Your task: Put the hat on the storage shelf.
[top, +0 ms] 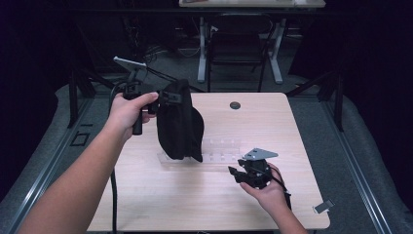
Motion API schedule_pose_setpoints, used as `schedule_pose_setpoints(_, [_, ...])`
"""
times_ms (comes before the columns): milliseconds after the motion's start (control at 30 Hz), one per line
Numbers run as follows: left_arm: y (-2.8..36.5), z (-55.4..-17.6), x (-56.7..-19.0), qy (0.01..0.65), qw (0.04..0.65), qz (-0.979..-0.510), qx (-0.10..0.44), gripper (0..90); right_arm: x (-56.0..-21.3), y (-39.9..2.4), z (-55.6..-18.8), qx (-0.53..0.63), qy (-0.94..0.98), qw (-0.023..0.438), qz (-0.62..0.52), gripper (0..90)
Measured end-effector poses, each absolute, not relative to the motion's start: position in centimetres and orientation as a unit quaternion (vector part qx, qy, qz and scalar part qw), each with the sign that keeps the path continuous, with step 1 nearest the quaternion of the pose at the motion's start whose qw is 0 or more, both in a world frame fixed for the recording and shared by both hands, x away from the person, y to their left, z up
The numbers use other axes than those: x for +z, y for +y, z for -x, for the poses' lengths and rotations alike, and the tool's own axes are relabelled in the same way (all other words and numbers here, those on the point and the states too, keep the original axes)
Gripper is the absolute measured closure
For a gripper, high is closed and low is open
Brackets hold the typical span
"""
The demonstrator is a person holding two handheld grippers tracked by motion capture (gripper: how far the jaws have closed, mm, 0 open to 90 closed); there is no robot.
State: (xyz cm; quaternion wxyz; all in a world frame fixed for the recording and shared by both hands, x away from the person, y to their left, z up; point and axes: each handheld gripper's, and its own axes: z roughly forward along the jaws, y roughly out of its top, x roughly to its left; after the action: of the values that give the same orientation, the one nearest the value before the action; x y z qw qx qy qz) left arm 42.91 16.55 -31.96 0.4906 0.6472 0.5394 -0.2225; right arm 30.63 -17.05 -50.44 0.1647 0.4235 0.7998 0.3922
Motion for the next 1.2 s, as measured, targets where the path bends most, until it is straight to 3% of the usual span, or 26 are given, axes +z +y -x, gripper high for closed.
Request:
schedule_pose_setpoints(233, [16.4, -42.9, -32.0, 0.537, 0.491, -0.648, -0.224, 86.3, -48.9, -13.9, -31.6, 0.4, 0.813, 0.157, -0.393, 62.6])
schedule_pose_setpoints(700, [16.1, -43.0, -31.9, 0.536, 0.492, -0.649, -0.221, 86.2, -46.8, -8.7, -32.2, 0.42, 0.829, 0.155, -0.336, 64.7])
schedule_pose_setpoints(1200, [15.8, -43.0, -31.9, 0.536, 0.492, -0.65, -0.22, 86.2, -46.0, -7.3, -31.5, 0.423, 0.837, 0.157, -0.311, 72.3])
